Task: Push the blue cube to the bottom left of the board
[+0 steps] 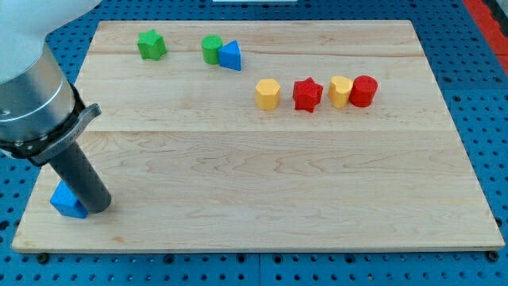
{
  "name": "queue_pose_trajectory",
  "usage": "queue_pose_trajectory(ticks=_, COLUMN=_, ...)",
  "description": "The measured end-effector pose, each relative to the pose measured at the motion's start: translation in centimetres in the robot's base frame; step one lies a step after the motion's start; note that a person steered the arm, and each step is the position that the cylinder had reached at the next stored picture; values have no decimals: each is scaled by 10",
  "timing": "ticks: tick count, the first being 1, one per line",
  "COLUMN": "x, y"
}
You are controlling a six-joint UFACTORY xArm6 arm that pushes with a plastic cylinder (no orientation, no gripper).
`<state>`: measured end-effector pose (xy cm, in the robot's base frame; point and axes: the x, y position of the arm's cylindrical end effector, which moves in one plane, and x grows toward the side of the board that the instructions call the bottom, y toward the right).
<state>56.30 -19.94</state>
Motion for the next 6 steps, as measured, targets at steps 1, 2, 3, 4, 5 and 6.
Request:
queue_pose_trajectory(ticks=1, x=-11, y=1)
queue_pose_trajectory(ticks=2, x=-29, y=1)
queue_pose_trajectory(ticks=3, x=-47, y=1)
queue_pose_trajectory(ticks=4, x=-50, y=0)
queue_pose_trajectory(ticks=5, x=-38, y=-15)
queue_pose_trajectory(ticks=6, x=-32, y=-34)
